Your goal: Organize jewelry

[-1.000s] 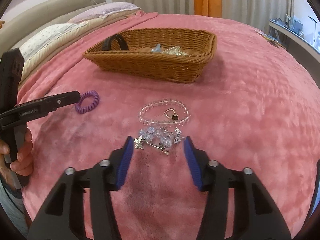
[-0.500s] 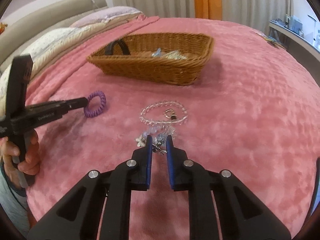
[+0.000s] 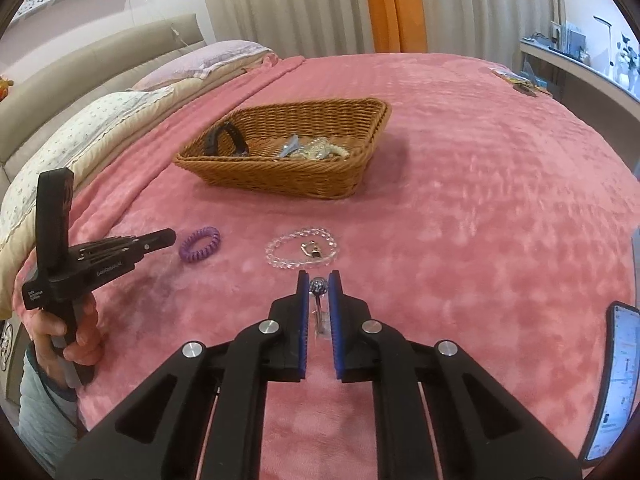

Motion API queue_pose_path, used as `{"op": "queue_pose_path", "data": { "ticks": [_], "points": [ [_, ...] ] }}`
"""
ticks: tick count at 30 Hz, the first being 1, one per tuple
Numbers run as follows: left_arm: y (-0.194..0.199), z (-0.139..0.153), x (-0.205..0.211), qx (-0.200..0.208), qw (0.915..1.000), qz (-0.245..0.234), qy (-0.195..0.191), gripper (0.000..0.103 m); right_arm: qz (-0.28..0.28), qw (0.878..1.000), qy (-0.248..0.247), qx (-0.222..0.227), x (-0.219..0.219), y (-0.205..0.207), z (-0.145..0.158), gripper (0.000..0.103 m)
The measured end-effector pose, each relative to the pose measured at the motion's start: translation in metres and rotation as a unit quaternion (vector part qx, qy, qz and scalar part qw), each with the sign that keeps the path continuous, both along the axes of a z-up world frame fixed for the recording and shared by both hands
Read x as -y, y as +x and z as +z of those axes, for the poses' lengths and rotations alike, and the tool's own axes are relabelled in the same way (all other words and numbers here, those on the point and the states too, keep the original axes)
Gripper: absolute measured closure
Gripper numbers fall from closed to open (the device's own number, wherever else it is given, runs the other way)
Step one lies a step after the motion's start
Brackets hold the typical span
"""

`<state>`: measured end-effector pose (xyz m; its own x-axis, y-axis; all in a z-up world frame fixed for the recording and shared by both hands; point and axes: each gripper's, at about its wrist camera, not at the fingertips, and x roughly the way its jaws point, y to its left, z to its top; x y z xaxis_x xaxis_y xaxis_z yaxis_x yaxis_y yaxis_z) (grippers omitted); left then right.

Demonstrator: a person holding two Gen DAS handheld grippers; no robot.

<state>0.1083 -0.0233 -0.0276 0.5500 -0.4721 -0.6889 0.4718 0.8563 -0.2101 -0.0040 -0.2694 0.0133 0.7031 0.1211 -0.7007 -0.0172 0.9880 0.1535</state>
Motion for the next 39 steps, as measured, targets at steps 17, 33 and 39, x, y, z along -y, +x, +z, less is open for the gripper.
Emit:
{"op": "queue_pose_path", "data": {
  "ticks": [17,33,39],
  "points": [
    [0.018,-0.006,0.002,-0.028,0.9993,0.021,0.011,0.062,-0.013,0.998,0.021,-0.056,0.026,-0.03,-0.032,0.092],
    [0.019,-0.014,0.009,-0.042,0.9989,0.005,0.019,0.055,-0.033,0.998,0.058,-0.019,0.03,-0.038,-0.022,0.052],
    [0.018,-0.015,0.013,-0.038,0.9989,0.001,0.026,0.055,-0.031,0.998,0.006,-0.048,0.016,-0.025,-0.032,0.05]
  ]
}}
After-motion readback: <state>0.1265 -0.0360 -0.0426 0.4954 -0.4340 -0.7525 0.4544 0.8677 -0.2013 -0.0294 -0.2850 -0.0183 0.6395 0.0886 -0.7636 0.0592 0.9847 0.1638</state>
